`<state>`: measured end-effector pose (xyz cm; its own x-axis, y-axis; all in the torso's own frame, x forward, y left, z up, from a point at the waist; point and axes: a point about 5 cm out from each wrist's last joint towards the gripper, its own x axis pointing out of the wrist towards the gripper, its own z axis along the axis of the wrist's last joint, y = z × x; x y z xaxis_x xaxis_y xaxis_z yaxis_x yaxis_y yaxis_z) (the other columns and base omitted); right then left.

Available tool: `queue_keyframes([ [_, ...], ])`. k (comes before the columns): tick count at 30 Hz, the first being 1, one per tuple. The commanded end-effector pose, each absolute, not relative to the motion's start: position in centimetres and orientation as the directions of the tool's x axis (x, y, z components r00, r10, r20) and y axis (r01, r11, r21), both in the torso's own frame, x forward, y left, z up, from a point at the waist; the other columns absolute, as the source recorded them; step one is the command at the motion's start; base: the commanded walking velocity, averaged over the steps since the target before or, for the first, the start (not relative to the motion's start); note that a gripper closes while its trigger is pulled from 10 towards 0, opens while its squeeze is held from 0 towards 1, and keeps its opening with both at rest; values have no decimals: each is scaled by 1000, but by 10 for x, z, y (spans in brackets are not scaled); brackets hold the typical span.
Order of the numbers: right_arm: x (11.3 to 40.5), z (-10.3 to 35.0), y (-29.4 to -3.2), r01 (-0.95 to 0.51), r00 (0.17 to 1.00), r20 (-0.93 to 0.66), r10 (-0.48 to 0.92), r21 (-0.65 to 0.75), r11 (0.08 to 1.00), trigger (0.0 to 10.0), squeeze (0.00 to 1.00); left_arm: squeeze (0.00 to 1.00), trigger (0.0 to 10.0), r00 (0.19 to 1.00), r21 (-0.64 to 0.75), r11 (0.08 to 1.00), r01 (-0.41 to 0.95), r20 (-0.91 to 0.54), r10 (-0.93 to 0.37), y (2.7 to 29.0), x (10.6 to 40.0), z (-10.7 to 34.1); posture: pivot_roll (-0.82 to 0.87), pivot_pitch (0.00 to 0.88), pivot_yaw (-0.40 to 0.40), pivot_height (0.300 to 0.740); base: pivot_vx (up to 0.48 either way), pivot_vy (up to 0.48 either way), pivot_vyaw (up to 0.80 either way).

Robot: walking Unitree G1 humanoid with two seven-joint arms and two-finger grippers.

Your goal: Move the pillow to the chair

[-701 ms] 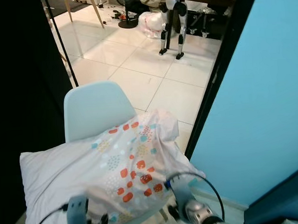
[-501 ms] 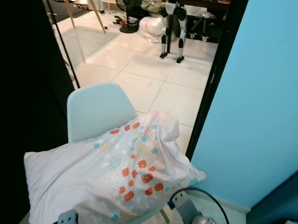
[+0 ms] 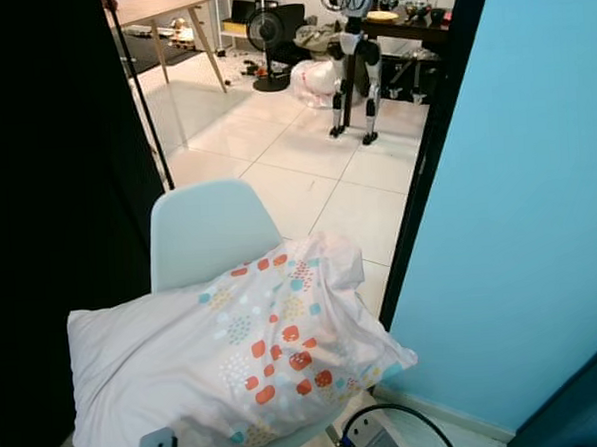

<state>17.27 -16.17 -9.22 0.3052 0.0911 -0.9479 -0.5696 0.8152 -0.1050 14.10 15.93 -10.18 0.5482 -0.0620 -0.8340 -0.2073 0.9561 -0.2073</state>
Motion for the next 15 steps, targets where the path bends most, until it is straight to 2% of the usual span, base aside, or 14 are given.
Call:
queue_keyframes([
  [1, 168, -94, -163, -583, 294, -953, 78, -114, 804, 10000, 0, 0, 10000, 506, -209, 960, -185, -858, -89, 153, 131, -106, 66, 28, -88, 740, -409, 0, 0],
  [15, 165, -96, -161, -586, 301, -951, 71, -126, 800, 10000, 0, 0, 10000, 464, -201, 959, -200, -882, -88, 153, 115, -111, 62, 43, -87, 740, -428, 0, 0],
])
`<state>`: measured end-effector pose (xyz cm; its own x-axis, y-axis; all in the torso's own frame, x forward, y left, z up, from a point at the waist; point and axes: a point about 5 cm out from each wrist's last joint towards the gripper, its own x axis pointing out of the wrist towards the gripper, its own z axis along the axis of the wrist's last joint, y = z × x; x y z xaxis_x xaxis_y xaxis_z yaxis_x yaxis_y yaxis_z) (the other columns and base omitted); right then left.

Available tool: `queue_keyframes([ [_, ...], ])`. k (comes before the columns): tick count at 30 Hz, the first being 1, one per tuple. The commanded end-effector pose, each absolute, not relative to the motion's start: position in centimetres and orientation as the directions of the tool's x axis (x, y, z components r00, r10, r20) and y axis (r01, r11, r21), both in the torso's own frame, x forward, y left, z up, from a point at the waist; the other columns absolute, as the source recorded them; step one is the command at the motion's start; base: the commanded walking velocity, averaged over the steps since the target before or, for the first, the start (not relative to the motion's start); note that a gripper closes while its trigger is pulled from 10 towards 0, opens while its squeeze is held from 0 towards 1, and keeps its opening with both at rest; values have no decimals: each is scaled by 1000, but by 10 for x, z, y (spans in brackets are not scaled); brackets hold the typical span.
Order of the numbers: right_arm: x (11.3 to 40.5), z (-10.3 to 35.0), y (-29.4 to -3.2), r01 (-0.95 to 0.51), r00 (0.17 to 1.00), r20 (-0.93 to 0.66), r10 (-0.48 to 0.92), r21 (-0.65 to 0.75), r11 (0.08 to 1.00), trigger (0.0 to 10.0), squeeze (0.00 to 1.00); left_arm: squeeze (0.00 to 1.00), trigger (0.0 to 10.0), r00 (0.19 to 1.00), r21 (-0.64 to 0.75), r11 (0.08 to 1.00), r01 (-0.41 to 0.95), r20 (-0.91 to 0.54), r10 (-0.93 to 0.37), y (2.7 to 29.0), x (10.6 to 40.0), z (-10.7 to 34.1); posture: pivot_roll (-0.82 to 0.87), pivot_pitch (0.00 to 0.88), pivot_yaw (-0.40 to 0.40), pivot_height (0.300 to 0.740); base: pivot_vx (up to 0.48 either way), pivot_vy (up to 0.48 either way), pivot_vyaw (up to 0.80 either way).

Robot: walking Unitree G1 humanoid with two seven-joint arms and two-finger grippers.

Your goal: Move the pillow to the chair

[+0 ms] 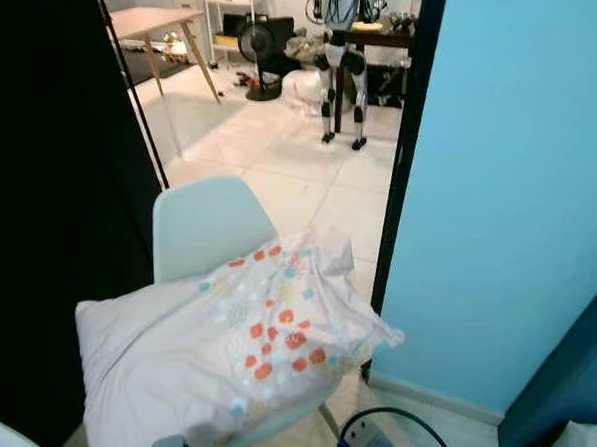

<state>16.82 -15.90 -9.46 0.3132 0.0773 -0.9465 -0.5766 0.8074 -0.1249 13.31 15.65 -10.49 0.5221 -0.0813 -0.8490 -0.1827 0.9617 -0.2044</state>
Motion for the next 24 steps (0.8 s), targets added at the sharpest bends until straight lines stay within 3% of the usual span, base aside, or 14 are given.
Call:
queue_keyframes([
  [1, 165, -96, -161, -586, 301, -951, 71, -126, 800, 10000, 0, 0, 10000, 464, -201, 959, -200, -882, -88, 153, 115, -111, 62, 43, -87, 740, -431, 0, 0],
  [15, 162, -93, -198, -580, 295, -955, 27, -157, 799, 10000, 0, 0, 10000, 458, -208, 961, -184, -883, -103, 151, 114, -112, 52, 49, -89, 740, -433, 0, 0],
  [24, 161, -95, -186, -583, 296, -954, 45, -143, 800, 10000, 0, 0, 10000, 462, -209, 960, -185, -881, -103, 150, 115, -111, 50, 52, -91, 740, -413, 0, 0],
])
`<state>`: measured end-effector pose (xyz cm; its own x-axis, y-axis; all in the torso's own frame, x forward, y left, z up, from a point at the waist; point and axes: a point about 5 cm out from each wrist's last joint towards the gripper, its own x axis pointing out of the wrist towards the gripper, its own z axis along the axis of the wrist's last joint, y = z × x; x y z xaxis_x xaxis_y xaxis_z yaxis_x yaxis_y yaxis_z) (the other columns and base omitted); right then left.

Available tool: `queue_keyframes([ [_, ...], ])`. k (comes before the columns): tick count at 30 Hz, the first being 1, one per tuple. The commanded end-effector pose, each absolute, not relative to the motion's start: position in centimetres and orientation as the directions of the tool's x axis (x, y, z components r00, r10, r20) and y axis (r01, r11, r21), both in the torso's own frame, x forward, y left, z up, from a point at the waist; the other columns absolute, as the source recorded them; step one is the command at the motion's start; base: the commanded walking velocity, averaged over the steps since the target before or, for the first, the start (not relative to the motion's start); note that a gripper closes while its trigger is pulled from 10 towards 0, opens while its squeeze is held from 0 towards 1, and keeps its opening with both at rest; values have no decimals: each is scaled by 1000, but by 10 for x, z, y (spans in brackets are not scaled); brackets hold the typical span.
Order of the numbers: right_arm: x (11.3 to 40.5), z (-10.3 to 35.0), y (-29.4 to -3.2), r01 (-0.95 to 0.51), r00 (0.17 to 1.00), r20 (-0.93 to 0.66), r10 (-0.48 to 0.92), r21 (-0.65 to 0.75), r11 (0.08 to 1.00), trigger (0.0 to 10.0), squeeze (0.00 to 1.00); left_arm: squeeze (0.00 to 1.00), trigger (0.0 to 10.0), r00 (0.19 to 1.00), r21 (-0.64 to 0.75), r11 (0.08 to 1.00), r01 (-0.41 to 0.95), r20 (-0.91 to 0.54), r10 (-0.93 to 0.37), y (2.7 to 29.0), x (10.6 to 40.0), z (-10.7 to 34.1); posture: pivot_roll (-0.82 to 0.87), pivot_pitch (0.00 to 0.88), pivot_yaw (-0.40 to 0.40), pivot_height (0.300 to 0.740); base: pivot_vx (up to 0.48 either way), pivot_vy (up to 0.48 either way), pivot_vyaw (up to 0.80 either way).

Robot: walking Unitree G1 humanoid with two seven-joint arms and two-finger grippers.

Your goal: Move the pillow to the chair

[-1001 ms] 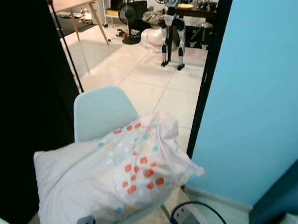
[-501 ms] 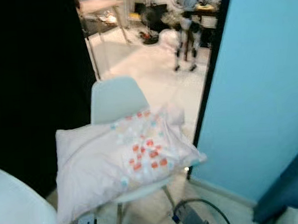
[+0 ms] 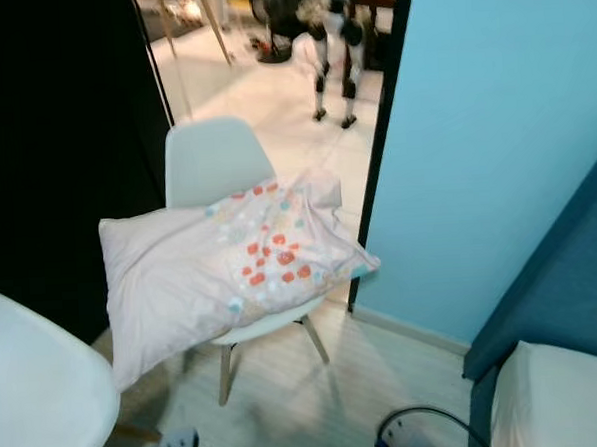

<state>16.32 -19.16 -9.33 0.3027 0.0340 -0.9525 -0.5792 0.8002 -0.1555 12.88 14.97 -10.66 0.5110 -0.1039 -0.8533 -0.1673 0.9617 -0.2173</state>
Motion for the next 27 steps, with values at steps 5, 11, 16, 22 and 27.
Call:
queue_keyframes([
  [5, 163, -96, -173, -591, 301, -952, 61, -136, 795, 10000, 0, 0, 10000, 464, -210, 960, -188, -880, -102, 149, 115, -111, 48, 54, -92, 740, -368, 0, 0],
  [11, 164, -96, -165, -599, 294, -954, 65, -131, 790, 10000, 0, 0, 10000, 465, -200, 957, -212, -881, -81, 150, 115, -111, 46, 54, -93, 740, -50, 0, -450],
  [16, 165, -95, -164, -595, 296, -953, 66, -130, 793, 10000, 0, 0, 10000, 467, -200, 957, -209, -881, -82, 151, 116, -111, 44, 50, -95, 740, 0, 0, -738],
  [22, 171, -93, -168, -591, 313, -948, 53, -150, 793, 10000, 0, 0, 10000, 466, -186, 962, -201, -882, -73, 152, 116, -111, 43, 42, -95, 740, 0, 0, -738],
  [27, 182, -86, -184, -509, 395, -918, 32, -190, 839, 10000, 0, 0, 10000, 472, -184, 965, -189, -879, -75, 153, 117, -111, 42, 38, -94, 740, 0, 0, -738],
])
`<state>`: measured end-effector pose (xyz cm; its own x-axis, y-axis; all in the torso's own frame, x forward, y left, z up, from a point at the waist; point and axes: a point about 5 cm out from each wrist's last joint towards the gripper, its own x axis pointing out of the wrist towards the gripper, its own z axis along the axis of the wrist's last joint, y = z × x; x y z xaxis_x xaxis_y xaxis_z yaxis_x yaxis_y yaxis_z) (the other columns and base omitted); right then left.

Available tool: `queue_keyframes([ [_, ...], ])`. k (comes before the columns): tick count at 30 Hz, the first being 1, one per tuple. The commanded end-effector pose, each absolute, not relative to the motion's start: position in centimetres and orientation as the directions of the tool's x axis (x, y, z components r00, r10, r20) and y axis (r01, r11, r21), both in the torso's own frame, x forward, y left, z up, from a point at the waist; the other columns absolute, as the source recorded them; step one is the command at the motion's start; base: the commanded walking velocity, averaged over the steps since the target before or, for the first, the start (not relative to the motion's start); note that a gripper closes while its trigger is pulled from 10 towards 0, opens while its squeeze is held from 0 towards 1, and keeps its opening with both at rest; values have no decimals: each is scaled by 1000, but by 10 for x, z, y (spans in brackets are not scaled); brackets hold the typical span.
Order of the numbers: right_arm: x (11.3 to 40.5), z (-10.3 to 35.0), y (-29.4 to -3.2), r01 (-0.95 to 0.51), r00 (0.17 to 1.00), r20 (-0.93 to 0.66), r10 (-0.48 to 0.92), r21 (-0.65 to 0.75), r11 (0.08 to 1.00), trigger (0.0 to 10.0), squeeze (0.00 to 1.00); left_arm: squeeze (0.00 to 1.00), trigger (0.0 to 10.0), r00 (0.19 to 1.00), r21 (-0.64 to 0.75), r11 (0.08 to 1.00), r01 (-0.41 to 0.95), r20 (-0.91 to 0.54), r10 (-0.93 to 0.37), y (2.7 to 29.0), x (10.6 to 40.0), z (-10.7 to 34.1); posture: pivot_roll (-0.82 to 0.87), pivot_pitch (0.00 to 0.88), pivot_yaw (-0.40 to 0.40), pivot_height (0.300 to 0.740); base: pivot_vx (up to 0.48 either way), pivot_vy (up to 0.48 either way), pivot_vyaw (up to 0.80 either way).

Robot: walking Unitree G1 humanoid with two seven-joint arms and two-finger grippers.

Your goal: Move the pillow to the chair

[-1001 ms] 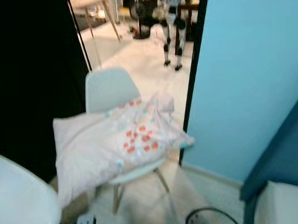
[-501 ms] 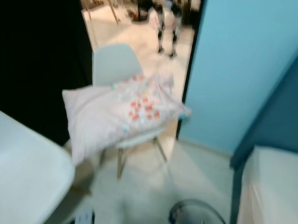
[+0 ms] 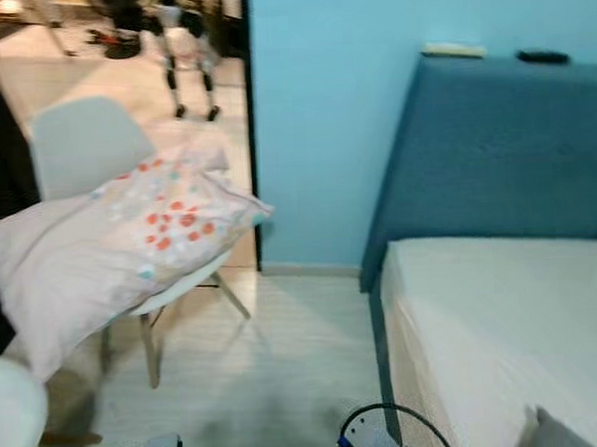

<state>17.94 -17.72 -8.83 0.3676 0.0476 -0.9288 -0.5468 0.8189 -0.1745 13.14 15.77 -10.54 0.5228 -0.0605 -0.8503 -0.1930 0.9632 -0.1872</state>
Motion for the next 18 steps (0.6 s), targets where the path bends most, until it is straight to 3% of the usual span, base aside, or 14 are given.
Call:
queue_keyframes([
  [1, 182, -86, -184, -509, 395, -918, 32, -190, 839, 10000, 0, 0, 10000, 472, -184, 965, -189, -879, -75, 153, 117, -111, 42, 38, -94, 740, 0, 0, -738],
  [18, 187, -84, -187, -440, 458, -889, -8, -235, 867, 10000, 0, 0, 10000, 469, -198, 960, -200, -879, -83, 151, 115, -111, 44, 43, -99, 740, 0, 0, -738],
])
